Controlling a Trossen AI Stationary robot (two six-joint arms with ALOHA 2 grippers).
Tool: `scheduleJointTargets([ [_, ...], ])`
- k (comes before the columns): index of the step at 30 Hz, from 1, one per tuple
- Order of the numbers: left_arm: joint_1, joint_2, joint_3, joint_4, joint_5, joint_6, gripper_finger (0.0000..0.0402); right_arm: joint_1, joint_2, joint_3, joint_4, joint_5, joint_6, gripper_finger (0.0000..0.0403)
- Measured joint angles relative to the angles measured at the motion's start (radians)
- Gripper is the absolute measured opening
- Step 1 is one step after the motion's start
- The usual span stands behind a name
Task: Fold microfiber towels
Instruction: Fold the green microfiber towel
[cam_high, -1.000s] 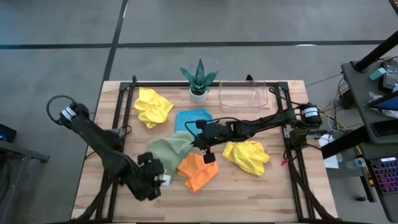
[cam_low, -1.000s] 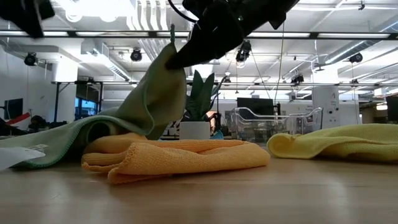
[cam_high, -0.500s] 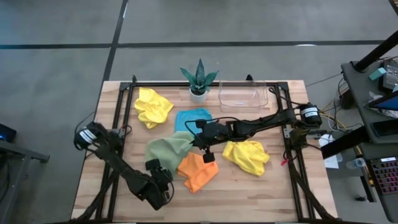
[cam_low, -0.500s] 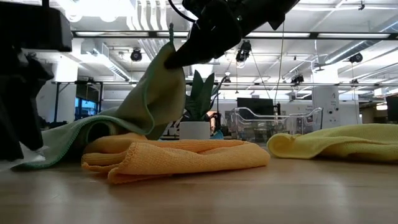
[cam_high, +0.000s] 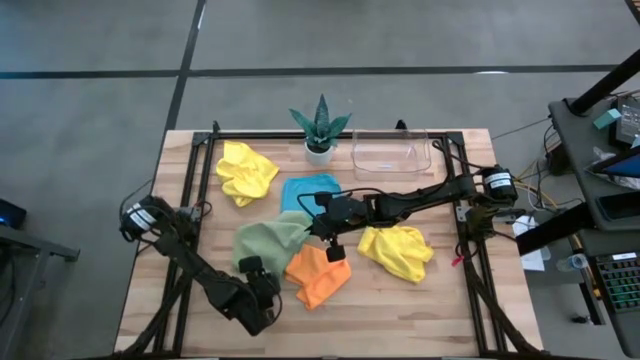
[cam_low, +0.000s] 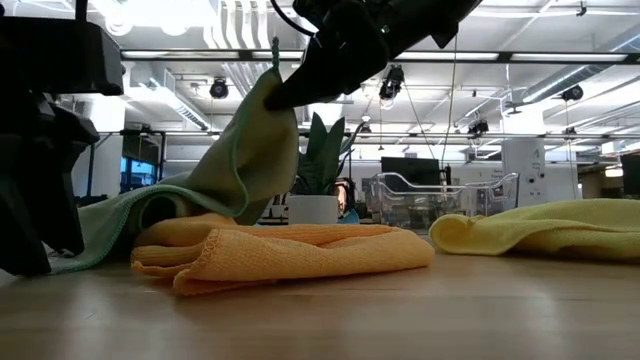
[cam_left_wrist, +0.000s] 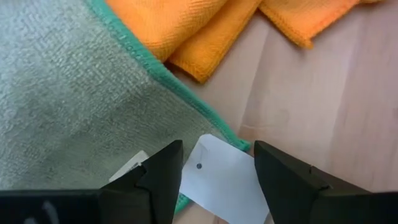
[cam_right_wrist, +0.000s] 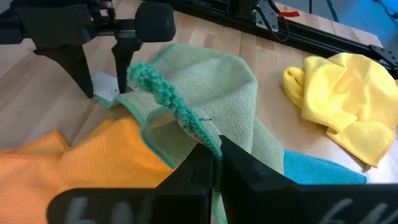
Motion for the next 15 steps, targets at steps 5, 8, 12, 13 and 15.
scheduleJointTargets([
  [5, 0.013, 0.001, -0.001, -0.012, 0.006, 0.015, 0.0227, 0.0, 0.0, -0.002, 0.0, 0.0, 0.0, 0.0008],
  [8, 0.017, 0.018, -0.006, -0.012, 0.005, 0.023, 0.0244, 0.0, 0.0, -0.003, 0.0, 0.0, 0.0, 0.0008],
  [12, 0.02, 0.041, -0.038, 0.024, 0.034, 0.001, 0.0232, 0.0, 0.0, -0.011, 0.001, 0.0, 0.0, 0.0008],
  [13, 0.02, 0.041, -0.052, 0.044, 0.04, -0.012, 0.0222, 0.0, 0.0, -0.013, 0.001, -0.001, 0.0, 0.0008],
  [15, 0.02, 0.042, -0.082, 0.085, 0.045, -0.033, 0.0192, 0.0, 0.0, -0.019, 0.001, 0.0, 0.0, 0.0008],
])
